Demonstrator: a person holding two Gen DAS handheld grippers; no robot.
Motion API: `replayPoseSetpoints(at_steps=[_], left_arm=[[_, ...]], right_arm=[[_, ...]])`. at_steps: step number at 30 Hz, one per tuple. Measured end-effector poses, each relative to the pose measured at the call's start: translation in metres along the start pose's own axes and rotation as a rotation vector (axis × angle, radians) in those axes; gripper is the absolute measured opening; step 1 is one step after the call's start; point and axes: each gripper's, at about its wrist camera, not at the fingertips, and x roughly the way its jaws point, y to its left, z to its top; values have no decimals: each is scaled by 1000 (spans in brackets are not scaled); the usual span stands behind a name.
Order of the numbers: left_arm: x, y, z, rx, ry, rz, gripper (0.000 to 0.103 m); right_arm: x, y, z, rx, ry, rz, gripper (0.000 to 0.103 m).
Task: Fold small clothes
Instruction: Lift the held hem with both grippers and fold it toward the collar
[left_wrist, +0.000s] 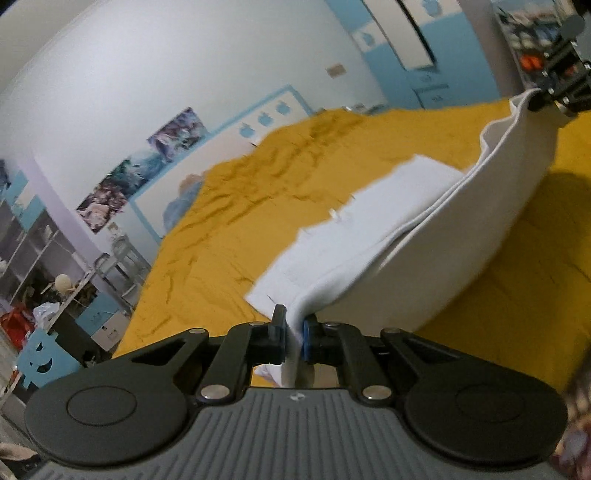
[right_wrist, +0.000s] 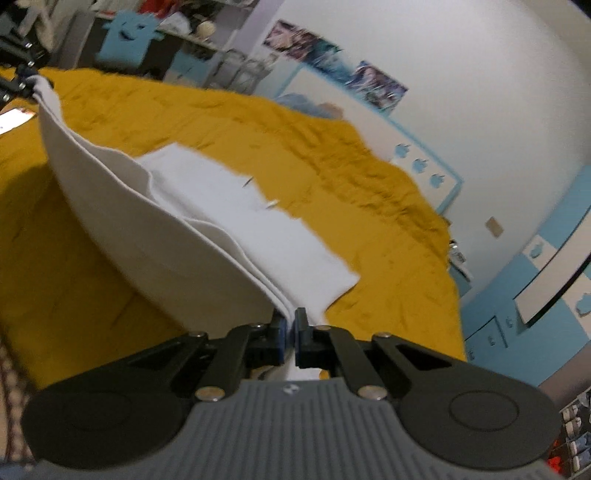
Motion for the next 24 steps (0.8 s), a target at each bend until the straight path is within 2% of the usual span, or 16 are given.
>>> replayPoseSetpoints(at_steps=[8,12,18,24], left_arm=[[46,31,33,-131,-29,89,8],[77,41,45,-144,-48,137,8],[118,62,60,-215,-51,155,8],[171,85,71,-254,-21,130,9]], right_arm=[[46,-30,49,40,-56,-100,0],[81,-47,74,90,-71,-127,0],[142,-65,109,120,-84,-159,0],[218,-89,141,126,-83,-172,0]])
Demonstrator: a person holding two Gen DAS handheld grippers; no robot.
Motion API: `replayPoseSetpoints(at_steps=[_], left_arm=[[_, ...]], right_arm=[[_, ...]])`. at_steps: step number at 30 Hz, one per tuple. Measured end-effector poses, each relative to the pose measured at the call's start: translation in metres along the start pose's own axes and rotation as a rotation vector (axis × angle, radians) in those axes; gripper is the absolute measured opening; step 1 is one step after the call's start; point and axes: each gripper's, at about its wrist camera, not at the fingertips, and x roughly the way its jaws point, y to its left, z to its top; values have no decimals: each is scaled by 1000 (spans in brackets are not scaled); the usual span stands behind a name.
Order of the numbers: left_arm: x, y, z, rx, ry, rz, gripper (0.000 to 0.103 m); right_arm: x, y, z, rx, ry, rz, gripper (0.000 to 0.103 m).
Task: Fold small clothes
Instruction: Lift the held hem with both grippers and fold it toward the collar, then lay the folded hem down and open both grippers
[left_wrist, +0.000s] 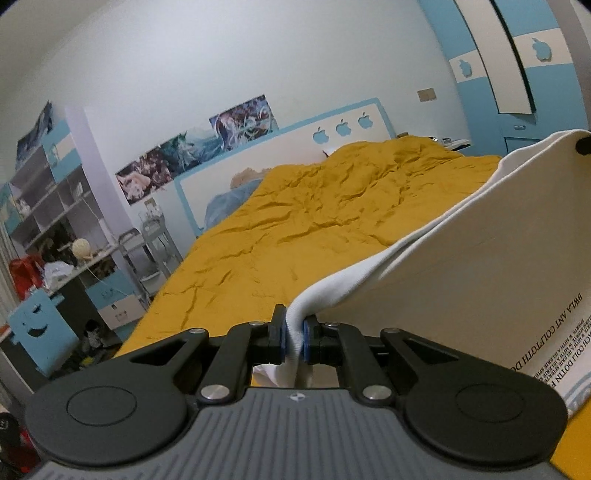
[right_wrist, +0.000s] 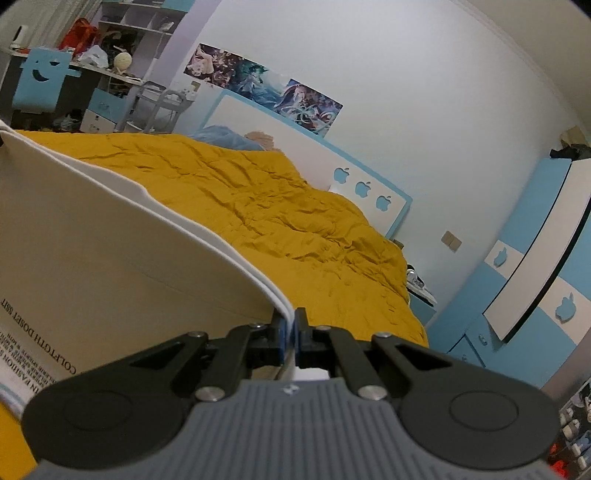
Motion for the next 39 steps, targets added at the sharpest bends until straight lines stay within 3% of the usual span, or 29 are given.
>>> replayPoseSetpoints(at_steps=[6,15,19,22,26,27,30,33,36,39], left_arm=[[63,-5,-4,-9,72,-35,9],[153,-14,-29,-13,235,-114,10],[176,-8,-46,-58,296,-134,24],[179,9,-55,-153,292,-127,31],[175,42,-61,-289,296,-82,31],[174,49,-61,-329,296,-93,31],[171,74,-63,-455,296,-161,31],[168,87,-70,-545,322,-215,31],[176,94,-79,-642,350,-282,33],[185,100,-96,-755,390,-301,33]], right_arm=[[91,2,10,24,35,7,0],[211,30,-31,62,191,71,0],[250,43,-51,61,250,98,0],[272,42,-60,99,271,64,22],[280,28,-68,181,261,33,32],[279,24,-69,197,253,25,33],[269,13,-74,278,229,-30,50],[261,-8,-83,416,213,-50,53],[261,-26,-94,555,234,19,53],[268,-35,-108,673,267,108,53]])
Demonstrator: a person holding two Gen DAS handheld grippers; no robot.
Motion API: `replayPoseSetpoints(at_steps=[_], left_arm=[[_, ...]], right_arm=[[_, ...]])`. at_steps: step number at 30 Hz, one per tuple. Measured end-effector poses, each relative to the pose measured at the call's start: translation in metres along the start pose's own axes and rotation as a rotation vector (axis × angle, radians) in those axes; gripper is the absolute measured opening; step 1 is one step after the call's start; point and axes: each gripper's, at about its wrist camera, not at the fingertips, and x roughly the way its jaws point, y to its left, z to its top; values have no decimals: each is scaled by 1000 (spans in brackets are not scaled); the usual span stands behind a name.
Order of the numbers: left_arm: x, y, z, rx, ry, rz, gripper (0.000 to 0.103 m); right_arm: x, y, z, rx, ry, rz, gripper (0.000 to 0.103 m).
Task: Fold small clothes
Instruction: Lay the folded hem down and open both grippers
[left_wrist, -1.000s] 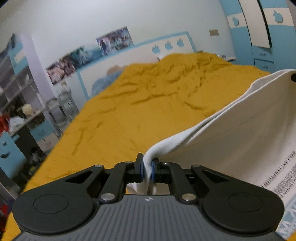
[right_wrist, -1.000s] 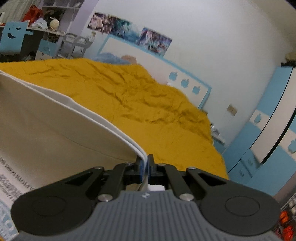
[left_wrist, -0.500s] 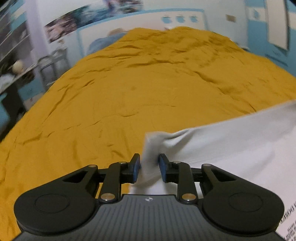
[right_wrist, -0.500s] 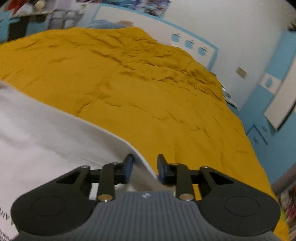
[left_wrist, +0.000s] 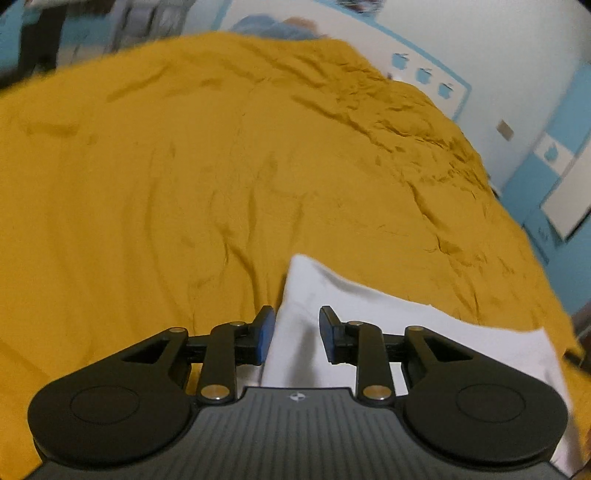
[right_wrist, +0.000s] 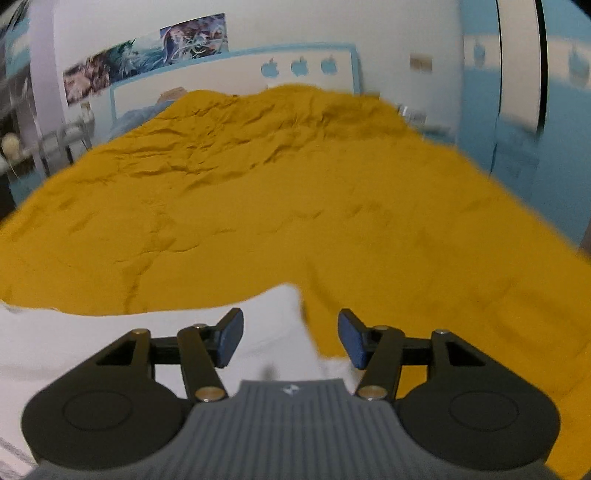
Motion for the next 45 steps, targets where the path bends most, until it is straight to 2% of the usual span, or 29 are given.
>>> replayPoseSetpoints(at_steps=[1,2,3,4,5,8,12,15,18,23,26,32,37,42,45], left_arm=[[3,4,-1,-25,2,5,33],[8,7,1,-34,6,13,30],[10,7,-1,-23,16,32,21],[12,5,-2,3,17,74,7],[14,0,-3,49,19,121,8],[14,-18,-7,171,2,192,7],[0,-34,-8,284,-45,304,7],[-20,-35,-7,277,-46,283,7],[-48,-42,-17,279,-57,274,7],[-89,-55,-47,321,-50,287,9],[-104,-66,-60,337,-36,285,9],[-128,-70,-89,338,-8,244,9],[-134,-61,-110,330,17,248,9],[-114,-44,-132,318,108,303,9],[-108,-37,-144,327,111,315,9]], right_arm=[[4,-4,-2,34,21,25,51],[8,-7,-4,54,39,31,41],[13,-9,-7,67,56,23,31],[17,-9,-11,72,77,18,9],[23,-10,-14,77,99,11,4],[30,-6,-24,67,131,-60,1],[28,-2,-21,40,110,-121,1],[12,3,-17,10,87,-144,1],[-8,2,-15,-6,82,-112,6],[-56,11,-24,-39,103,-47,7],[-89,14,-37,-57,117,-18,14],[-145,15,-79,-85,153,29,15],[-160,12,-121,-153,189,-4,18],[-158,-2,-142,-105,211,6,17],[-157,-1,-148,-84,220,0,17]])
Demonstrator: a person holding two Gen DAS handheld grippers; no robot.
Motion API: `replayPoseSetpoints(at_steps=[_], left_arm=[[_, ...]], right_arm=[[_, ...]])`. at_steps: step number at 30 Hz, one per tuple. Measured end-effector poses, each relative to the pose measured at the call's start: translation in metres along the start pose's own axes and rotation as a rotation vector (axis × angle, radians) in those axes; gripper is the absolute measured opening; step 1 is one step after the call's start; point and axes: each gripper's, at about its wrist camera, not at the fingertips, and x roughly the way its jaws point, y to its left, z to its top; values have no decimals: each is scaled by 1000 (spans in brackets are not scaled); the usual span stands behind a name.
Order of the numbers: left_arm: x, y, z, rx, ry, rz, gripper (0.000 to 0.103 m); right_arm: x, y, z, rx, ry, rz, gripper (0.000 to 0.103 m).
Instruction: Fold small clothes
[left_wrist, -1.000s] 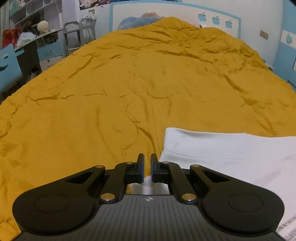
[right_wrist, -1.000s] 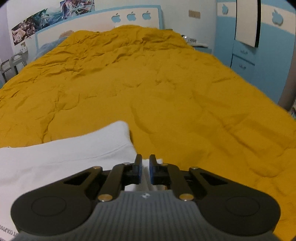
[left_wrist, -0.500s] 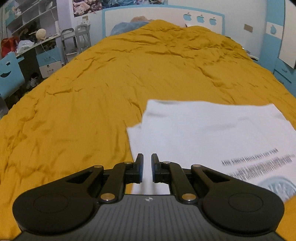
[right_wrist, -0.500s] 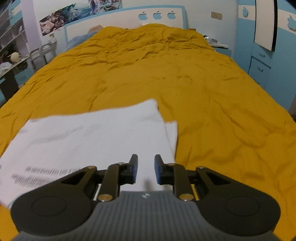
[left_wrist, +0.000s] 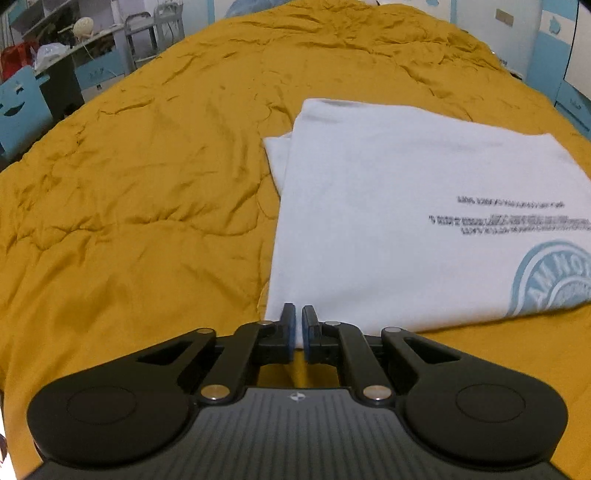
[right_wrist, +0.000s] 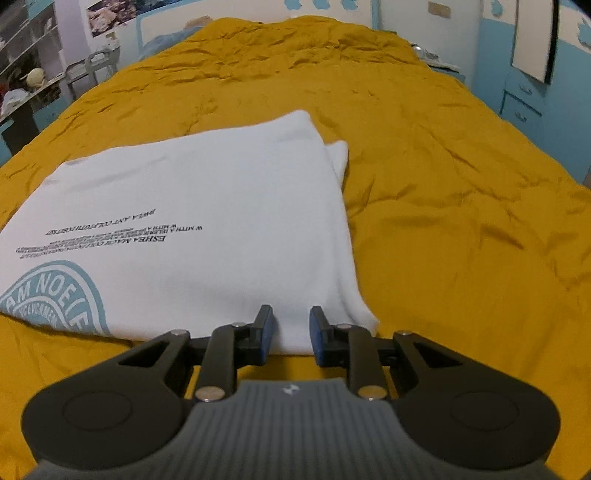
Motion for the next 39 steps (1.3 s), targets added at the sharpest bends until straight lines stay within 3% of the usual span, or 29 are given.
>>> replayPoseSetpoints(at_steps=[8,9,10,12,18,21,28,39], left_arm=[[-13,1,0,-5,12,31,11],[-17,1,1,-13,11,38,14],[-20,1,2,-18,7,48,25],[-29,1,5,-23,-27,62,28],[-48,-8,30,-34,-134,-13,31],[-49,-21,46,-30,-178,-66,32],[-18,-51,76,-90,-186,-209,32],[52,-106,105,-35,-110,-268,32]], right_arm=[[-16,4,-3,-16,1,-22,21],[-20,4,-4,-21,6,-22,22],[-23,4,-4,-22,9,-21,26],[-31,2,-5,-25,10,-16,33],[-53,-9,9,6,-59,17,46],[-53,-17,21,47,-87,38,57],[-29,-41,45,201,-86,114,68],[36,-88,64,462,-48,220,68]])
